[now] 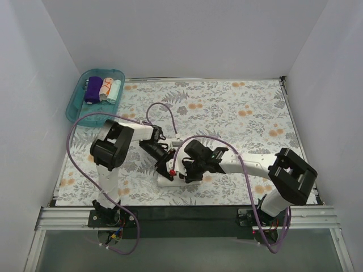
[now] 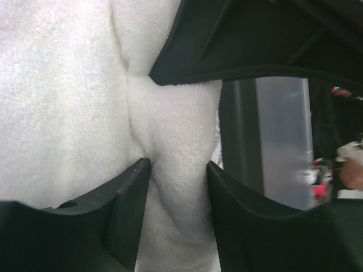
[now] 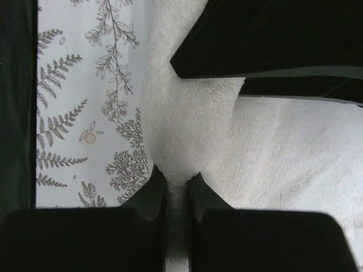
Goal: Roll the towels
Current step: Roll the towel
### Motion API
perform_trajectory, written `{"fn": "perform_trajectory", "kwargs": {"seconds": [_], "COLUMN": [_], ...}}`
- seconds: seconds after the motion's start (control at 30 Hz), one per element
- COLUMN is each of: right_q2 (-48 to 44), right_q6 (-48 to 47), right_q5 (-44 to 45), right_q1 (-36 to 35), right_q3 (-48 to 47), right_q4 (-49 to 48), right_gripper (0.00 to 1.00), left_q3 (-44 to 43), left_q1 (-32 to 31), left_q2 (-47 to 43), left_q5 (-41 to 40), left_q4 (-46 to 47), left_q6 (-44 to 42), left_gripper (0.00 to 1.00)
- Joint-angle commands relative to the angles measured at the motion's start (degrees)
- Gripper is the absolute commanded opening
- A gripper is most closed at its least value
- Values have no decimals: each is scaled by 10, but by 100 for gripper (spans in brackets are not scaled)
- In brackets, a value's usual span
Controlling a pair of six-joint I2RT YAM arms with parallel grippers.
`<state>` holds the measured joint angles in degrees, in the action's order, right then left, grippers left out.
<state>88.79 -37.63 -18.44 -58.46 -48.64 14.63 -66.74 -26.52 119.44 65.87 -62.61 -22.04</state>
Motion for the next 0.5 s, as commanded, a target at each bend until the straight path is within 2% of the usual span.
{"fn": "perform_trajectory", "kwargs": {"seconds": [0.0,0.1,0.3,0.47], "right_q2": [54,98,208,277], "right_q6": [22,33,50,57], "right_q5": [-84,-141,-256,-331], "right_q1": [-1,24,112,152], "right_q3": [-11,-39,-137,-212], "right_q4": [70,111,200,249], "right_gripper": [1,1,1,1], "left_q3": [43,62,98,143], "left_q1": [18,44,135,201], "left_q2": [-57,-125,-242,-339], "left_q5": [-165,-180,-197,-204], "left_q4": [151,179,220,253], "left_q6": [-6,17,24,33], "left_gripper": [45,47,51,54]}}
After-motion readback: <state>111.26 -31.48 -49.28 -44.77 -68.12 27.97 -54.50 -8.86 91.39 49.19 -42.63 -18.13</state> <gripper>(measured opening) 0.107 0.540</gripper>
